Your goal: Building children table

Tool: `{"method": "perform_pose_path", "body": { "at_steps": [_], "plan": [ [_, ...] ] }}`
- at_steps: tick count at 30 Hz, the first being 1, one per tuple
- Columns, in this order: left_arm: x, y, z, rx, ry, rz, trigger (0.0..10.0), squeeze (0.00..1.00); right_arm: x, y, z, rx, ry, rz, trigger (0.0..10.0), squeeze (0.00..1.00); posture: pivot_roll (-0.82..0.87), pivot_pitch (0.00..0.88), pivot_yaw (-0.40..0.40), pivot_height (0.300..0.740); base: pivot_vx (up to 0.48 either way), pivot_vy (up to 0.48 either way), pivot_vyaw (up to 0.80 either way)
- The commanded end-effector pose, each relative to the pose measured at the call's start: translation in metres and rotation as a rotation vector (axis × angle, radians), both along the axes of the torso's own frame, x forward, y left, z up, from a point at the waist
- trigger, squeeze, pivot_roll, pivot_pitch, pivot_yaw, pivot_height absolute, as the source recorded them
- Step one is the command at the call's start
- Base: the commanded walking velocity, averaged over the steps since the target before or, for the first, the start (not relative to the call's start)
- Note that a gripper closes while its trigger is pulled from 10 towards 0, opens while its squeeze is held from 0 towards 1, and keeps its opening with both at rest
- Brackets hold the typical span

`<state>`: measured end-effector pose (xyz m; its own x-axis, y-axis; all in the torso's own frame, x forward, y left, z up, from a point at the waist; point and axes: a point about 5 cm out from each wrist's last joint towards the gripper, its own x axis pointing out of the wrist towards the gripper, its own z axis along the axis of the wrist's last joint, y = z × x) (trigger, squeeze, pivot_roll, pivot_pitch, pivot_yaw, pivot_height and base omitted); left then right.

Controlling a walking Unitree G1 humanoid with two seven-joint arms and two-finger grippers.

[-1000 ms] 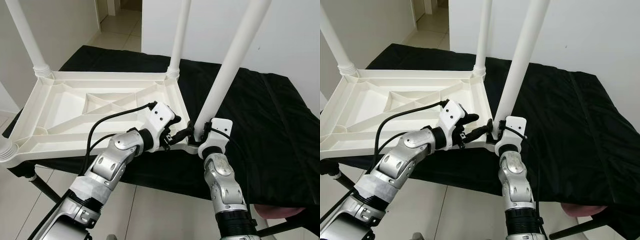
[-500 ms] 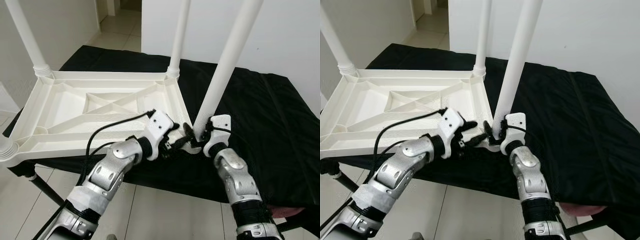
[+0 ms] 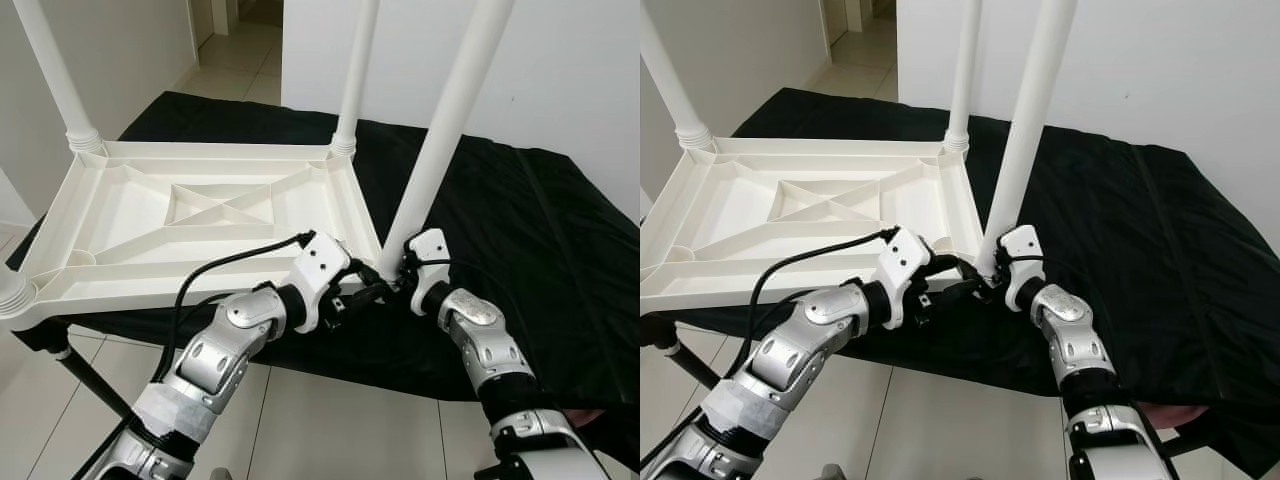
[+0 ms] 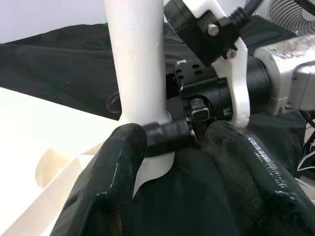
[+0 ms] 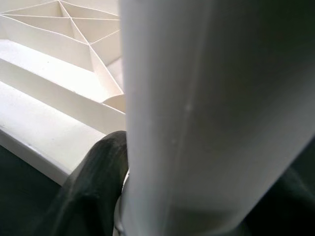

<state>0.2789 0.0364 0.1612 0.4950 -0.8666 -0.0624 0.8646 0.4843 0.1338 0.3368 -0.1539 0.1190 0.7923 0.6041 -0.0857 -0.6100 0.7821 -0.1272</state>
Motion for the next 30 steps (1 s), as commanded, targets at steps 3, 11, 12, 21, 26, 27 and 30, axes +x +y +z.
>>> {"method": "perform_pose_path", "body": {
  "at_steps": [3, 11, 12, 21, 26, 27, 30],
  "plan": [
    [-0.001, -0.002, 0.004, 0.015, -0.013, -0.019, 10.0, 0.00, -0.001, 0.001, -0.011, -0.021, 0.053, 0.034, 0.0, 0.00, -0.01, 0.000, -0.070, 0.740, 0.000, 0.000, 0.00],
    [0.004, -0.001, 0.005, 0.013, -0.026, 0.001, 10.0, 0.00, -0.003, -0.003, -0.018, 0.019, 0.086, 0.014, 0.0, 0.00, -0.02, 0.000, -0.088, 0.740, 0.000, 0.000, 0.00],
    [0.005, -0.002, 0.004, 0.012, -0.026, 0.004, 10.0, 0.00, -0.003, -0.003, -0.019, 0.023, 0.085, 0.006, 0.0, 0.00, -0.02, 0.000, -0.088, 0.740, 0.000, 0.000, 0.00],
    [0.003, -0.003, 0.003, 0.015, -0.024, 0.012, 10.0, 0.00, -0.002, 0.003, -0.019, 0.061, 0.071, -0.140, 10.0, 0.00, 0.00, 0.000, -0.092, 0.740, 0.000, 0.000, 0.00],
    [0.002, 0.001, 0.000, 0.025, -0.018, 0.017, 10.0, 0.00, -0.004, 0.011, -0.017, 0.096, 0.047, -0.196, 10.0, 0.00, -0.01, 0.000, -0.085, 0.740, 0.000, 0.000, 0.00],
    [0.002, 0.002, 0.000, 0.027, -0.017, 0.019, 10.0, 0.00, -0.005, 0.013, -0.016, 0.104, 0.044, -0.208, 10.0, 0.00, -0.01, 0.000, -0.085, 0.740, 0.000, 0.000, 0.00],
    [0.003, 0.004, -0.002, 0.030, -0.015, 0.026, 10.0, 0.00, -0.007, 0.016, -0.016, 0.110, 0.037, -0.263, 10.0, 0.00, 0.00, 0.000, -0.087, 0.740, 0.000, 0.000, 0.00]
  ]
}}
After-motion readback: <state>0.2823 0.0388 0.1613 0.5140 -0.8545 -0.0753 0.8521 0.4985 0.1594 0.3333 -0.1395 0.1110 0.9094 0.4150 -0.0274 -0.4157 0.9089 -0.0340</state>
